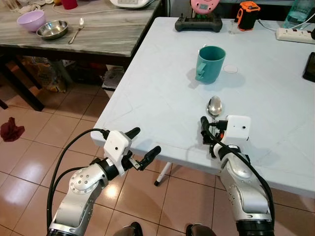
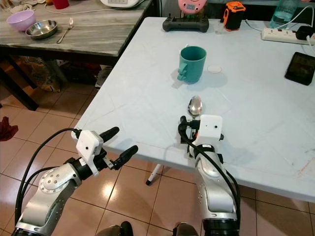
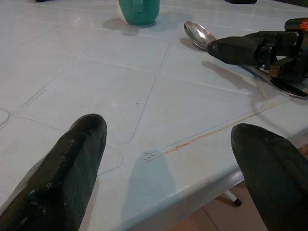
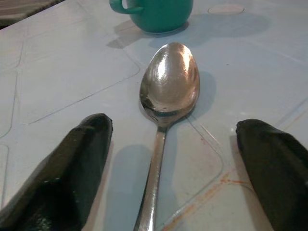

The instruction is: Setting the table

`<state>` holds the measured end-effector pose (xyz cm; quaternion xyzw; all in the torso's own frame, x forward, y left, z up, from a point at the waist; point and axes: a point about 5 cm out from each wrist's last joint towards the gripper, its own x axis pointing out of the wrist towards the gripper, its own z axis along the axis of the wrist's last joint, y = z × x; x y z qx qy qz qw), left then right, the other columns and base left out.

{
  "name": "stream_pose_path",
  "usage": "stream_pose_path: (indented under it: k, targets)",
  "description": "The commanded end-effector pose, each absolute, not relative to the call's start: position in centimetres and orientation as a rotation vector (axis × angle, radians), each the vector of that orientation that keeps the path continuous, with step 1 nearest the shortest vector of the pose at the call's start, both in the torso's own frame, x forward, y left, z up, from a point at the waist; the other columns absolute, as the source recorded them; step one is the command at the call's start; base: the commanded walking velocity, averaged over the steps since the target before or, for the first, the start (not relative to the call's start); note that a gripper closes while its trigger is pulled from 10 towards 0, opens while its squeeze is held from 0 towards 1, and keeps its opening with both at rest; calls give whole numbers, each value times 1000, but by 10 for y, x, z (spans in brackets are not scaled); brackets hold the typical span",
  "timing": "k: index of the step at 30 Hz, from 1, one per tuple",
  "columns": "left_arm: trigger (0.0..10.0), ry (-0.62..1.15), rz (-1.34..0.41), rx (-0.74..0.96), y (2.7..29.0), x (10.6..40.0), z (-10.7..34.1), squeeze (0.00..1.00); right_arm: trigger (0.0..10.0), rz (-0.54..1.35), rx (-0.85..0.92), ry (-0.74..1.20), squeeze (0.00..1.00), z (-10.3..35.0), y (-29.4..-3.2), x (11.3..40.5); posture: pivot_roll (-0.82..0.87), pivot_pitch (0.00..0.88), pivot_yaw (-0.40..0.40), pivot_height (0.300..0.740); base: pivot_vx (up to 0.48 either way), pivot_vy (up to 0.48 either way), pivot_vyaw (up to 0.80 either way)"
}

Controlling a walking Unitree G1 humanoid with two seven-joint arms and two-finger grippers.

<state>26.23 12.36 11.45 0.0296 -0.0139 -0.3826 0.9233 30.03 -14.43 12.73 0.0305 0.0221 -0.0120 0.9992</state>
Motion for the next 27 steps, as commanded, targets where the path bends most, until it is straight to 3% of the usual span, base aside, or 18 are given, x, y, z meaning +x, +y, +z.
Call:
stream_pose_path:
  k: [1,2,4,27]
  targets:
    - [10000,-31,-806,75,123,260,115,0,1373,-5,71,103,0,117,-141,300,-136,188,98,740,0,0,0]
    - [10000,-29,-808,75,123,260,115,0,1333,-3,71,108,0,117,-141,300,-136,188,98,740,0,0,0]
    - [10000,-25,-816,74,122,259,114,0,39,7,60,127,0,117,-139,301,-135,188,98,740,0,0,0]
    - [10000,-39,-863,61,117,256,115,0,0,-17,48,287,0,110,-146,305,-139,191,91,740,0,0,0]
